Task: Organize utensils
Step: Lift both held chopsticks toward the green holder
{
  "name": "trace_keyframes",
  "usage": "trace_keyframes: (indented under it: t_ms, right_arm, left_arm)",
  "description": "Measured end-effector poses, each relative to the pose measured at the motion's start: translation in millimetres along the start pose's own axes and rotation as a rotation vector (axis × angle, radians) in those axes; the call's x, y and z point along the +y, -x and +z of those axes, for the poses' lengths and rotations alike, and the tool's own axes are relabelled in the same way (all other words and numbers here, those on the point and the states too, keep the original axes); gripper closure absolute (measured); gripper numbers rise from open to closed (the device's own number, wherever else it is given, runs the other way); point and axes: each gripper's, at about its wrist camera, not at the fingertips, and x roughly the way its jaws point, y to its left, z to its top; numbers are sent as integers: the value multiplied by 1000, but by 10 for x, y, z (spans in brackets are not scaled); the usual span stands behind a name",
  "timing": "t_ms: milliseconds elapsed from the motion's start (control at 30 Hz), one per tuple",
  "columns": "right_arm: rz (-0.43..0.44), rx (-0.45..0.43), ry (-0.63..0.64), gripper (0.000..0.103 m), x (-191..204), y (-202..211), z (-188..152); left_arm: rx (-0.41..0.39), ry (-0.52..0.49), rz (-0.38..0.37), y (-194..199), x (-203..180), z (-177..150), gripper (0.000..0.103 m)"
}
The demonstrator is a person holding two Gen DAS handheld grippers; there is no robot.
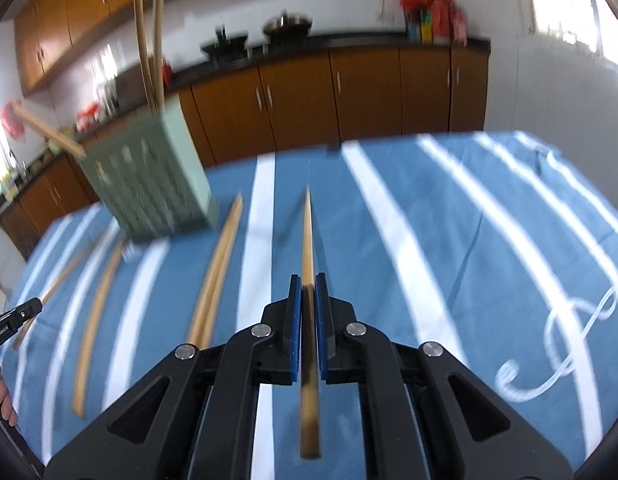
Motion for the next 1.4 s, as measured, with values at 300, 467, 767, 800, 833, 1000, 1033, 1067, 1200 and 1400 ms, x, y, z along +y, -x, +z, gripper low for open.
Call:
trace_keyframes:
  t_ms: [300, 467, 767, 800, 833, 1000, 1033, 1067, 1200, 1400]
  right_arm:
    - [29, -171, -7, 96, 7, 374, 307]
    - [50, -214, -7, 96, 49, 488, 449]
    - [177, -382, 18, 96, 316, 998, 989]
    - [193, -402, 21, 96, 356, 1044, 1038]
    - [212, -431, 25, 96, 422, 1092, 1114]
    - [268, -549, 22, 96, 666, 1184, 1334]
    - [272, -570, 23, 96, 702, 1178, 1363]
    - [275, -595, 23, 96, 752, 1167, 1393]
    - [267, -660, 30, 96, 924, 995, 1490]
    - [236, -593, 33, 96, 1038, 487, 1484]
  left_arm:
    - [-193, 30, -29, 510, -16, 453, 95]
    - [-227, 24, -50, 627, -43, 636, 96]
    - [-339, -29, -137, 1099, -254, 1040, 96]
    - [-353, -32, -145, 1138, -276, 1080, 96]
    - [-369, -35, -154, 1175, -311, 1122, 96]
    - [-479, -27, -202, 1356, -553, 1407, 96]
    - [-496, -24, -207, 1378, -582, 1454, 96]
    - [-525, -18, -217, 1399, -643, 1529, 96]
    - [-610, 1, -212, 1389, -806, 1729, 96]
    - [-622, 1, -186, 999, -937, 1804, 96]
